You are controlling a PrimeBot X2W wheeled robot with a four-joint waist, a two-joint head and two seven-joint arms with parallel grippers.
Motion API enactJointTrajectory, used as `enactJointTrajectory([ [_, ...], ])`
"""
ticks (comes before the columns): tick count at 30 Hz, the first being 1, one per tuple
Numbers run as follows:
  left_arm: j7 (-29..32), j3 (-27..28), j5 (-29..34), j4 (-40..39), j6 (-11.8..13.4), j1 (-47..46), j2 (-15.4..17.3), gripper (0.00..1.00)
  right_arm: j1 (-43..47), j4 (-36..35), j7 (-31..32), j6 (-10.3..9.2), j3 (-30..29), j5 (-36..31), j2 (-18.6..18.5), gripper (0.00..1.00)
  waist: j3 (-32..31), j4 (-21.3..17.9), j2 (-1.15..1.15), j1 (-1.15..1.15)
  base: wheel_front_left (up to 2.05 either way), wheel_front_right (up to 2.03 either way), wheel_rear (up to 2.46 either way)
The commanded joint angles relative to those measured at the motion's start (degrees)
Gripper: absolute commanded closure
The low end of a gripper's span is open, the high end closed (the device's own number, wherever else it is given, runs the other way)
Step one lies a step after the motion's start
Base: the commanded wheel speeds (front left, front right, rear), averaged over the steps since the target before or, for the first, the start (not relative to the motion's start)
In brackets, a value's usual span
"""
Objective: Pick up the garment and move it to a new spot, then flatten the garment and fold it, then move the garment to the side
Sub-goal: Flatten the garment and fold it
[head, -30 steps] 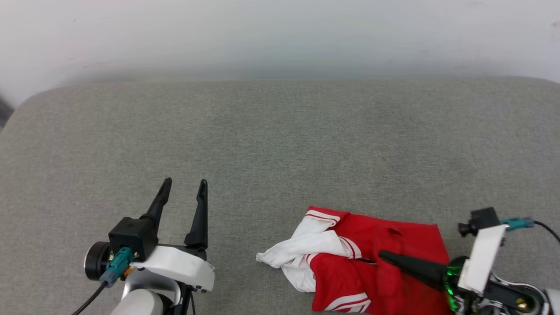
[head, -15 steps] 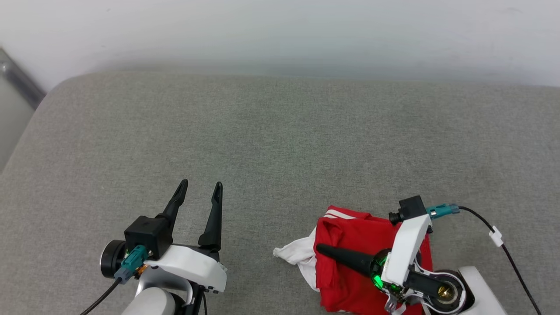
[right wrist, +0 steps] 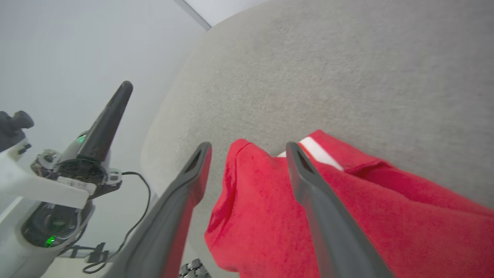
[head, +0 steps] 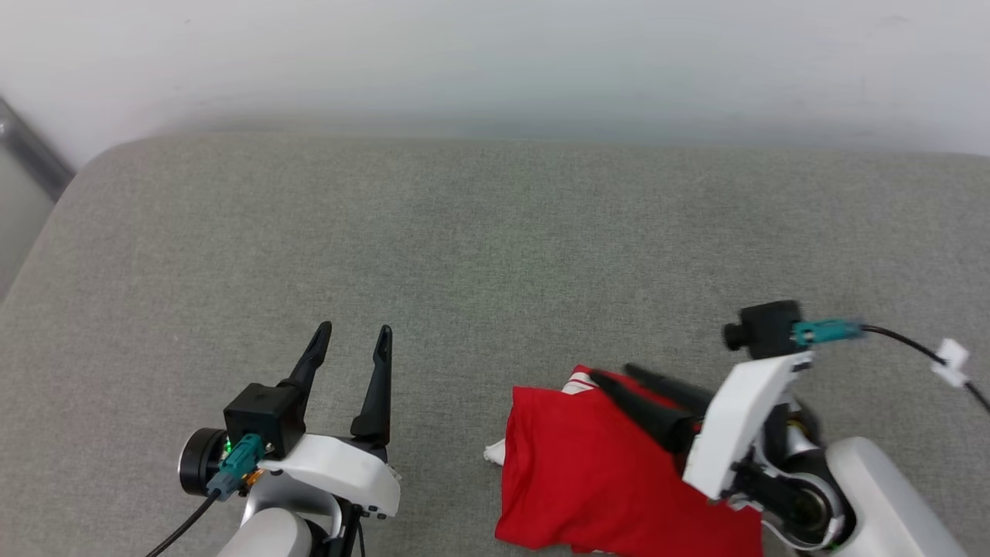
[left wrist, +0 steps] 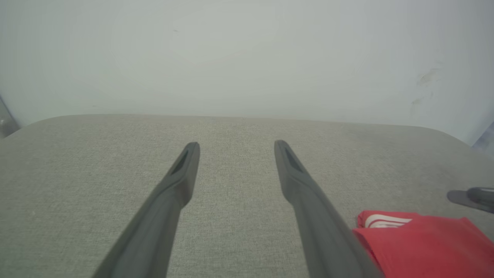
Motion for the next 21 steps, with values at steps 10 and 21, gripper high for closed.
enactJointTrajectory([
  [10,-0.35,-0.06,-0.12,0.61,0.27,0.62,0.5,0.0,6.77,1.28,-22.27,-0.01,-14.08,-29.58,-4.22,0.0,-2.43,-1.78,0.0,0.0,0.0,0.0,0.0],
  [21,-0.91,1.23,-0.12,1.04,1.4,4.45,1.95,0.0,18.2,-9.45,-32.62,-0.02,-28.0,-42.86,0.52,0.0,-6.0,-4.0,0.0,0.0,0.0,0.0,0.0],
])
